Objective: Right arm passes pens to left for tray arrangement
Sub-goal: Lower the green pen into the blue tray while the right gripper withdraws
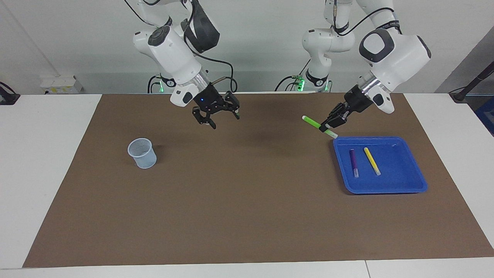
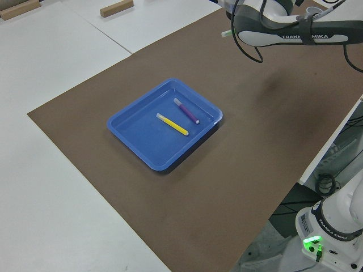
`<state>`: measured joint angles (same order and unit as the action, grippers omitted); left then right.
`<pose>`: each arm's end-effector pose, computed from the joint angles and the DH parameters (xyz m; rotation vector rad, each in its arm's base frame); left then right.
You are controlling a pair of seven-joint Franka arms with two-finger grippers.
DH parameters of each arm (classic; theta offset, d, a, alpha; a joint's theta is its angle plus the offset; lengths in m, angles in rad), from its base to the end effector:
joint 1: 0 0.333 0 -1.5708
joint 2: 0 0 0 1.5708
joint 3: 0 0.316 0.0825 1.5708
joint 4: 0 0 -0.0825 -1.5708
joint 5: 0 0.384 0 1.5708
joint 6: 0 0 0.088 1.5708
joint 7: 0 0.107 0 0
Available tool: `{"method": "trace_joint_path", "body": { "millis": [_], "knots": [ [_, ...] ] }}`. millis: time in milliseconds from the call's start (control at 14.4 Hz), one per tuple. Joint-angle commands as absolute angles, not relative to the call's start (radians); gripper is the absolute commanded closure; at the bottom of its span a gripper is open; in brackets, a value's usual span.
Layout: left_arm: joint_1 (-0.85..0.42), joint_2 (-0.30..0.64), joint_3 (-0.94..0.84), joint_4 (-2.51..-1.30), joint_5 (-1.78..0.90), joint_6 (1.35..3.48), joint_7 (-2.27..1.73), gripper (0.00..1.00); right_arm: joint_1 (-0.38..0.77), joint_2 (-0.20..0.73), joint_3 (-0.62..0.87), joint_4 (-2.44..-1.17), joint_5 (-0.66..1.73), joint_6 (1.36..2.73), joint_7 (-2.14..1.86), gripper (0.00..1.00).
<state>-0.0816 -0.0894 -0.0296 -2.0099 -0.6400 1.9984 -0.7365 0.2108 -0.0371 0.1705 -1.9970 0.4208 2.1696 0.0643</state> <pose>0.5357 -0.0968 0.5124 2.3232 1.0870 -0.2290 0.5201 0.2266 0.4989 -2.7314 -0.1567 -0.1676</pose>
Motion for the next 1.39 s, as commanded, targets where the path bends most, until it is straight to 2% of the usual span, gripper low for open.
{"method": "trace_joint_path", "body": {
  "millis": [0,208,417,973,1111,1320],
  "knots": [
    [-0.032,-0.114,-0.034,-2.013,-0.531,1.896,-0.538,1.00,0.118,-0.067,0.184,-1.997,0.312,2.031,-0.084,0.00],
    [0.017,-0.098,-0.034,-1.993,-0.375,1.809,-0.297,1.00,0.066,-0.080,0.184,-1.997,0.180,1.932,-0.170,0.00],
    [0.070,-0.069,-0.034,-1.990,-0.253,1.786,-0.099,1.00,0.052,-0.092,0.184,-2.014,0.076,1.910,-0.172,0.00],
    [0.161,0.072,-0.034,-1.963,-0.034,1.887,0.178,1.00,0.008,-0.072,0.172,-1.993,0.055,1.858,-0.172,0.00],
    [0.166,0.104,-0.034,-1.962,-0.002,1.930,0.186,1.00,0.005,-0.029,0.140,-1.936,0.052,1.842,-0.173,0.00],
    [0.195,0.164,-0.034,-1.962,0.000,2.009,0.235,1.00,0.008,0.079,0.098,-1.745,0.045,1.737,-0.173,0.00]
  ]
}}
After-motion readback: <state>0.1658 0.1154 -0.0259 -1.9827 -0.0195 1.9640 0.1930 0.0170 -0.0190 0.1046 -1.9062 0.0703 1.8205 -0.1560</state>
